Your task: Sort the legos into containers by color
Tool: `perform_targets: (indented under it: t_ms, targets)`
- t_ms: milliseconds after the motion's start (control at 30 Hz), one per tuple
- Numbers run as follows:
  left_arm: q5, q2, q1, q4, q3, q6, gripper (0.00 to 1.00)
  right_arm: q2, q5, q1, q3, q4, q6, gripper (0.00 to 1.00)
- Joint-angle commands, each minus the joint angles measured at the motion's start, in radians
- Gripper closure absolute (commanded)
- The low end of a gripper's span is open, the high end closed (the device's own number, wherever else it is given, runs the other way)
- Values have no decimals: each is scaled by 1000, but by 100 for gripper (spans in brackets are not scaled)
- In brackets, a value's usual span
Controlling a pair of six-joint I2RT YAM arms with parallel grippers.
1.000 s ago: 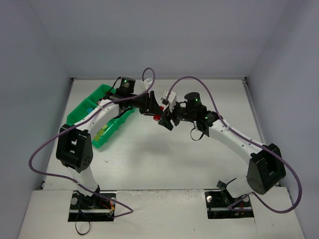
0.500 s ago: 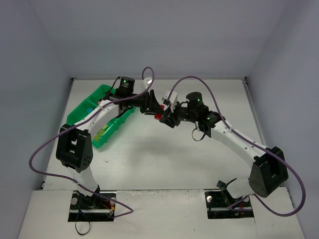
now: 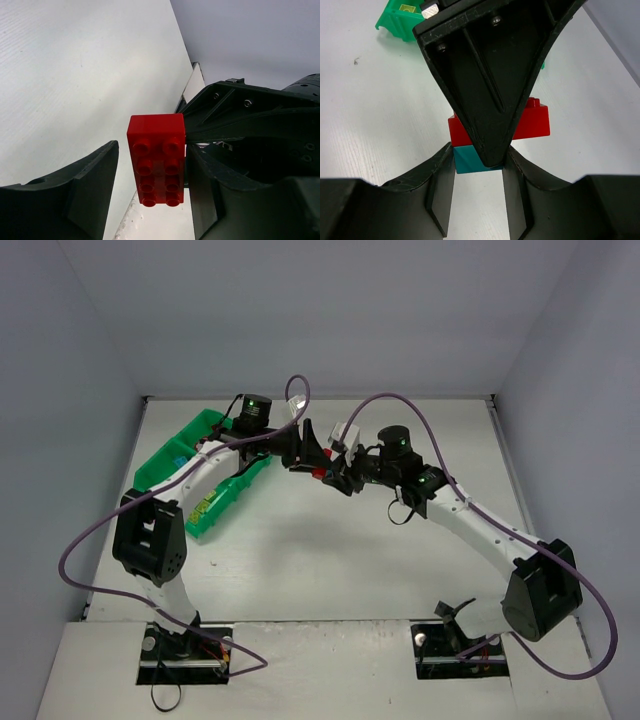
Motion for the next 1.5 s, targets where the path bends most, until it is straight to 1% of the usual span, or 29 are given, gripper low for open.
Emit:
perform_targets:
  t_ms: [0, 200, 500, 600, 733, 1167, 1267, 1300, 1367, 1400, 1467]
  targets:
    - [-39, -60, 7, 73, 22, -17, 50, -51, -41, -3, -7, 61, -3, 100]
    - [-90, -87, 10, 122, 5, -40, 51, -54, -52, -3, -16, 60, -2, 100]
    - [-121, -106, 10, 203, -21, -93, 52, -51, -60, -3, -19, 57, 4, 100]
    - [-116, -102, 10, 203, -21, -98, 52, -54, -55, -2, -19, 57, 4, 100]
    - [-104, -101, 10, 200, -30, -93, 55, -52, -48, -2, -12, 55, 1, 100]
    - [-63, -87, 9, 96, -30, -31, 55, -23, -35, -3, 10, 55, -9, 100]
    - [-55, -87, 12, 73, -22, -8, 61, -19, -32, -2, 11, 55, -11, 100]
    - [-55, -87, 18, 64, -19, 8, 69, -19, -31, -3, 5, 55, -11, 100]
    - [-55, -86, 26, 42, -6, 18, 76, -19, -28, -5, -4, 55, -11, 100]
    - [-44, -84, 36, 39, -3, 25, 85, -19, -23, -5, -15, 55, -12, 100]
    - [-32, -81, 49, 24, 13, 32, 89, -22, -14, -9, -25, 55, -12, 100]
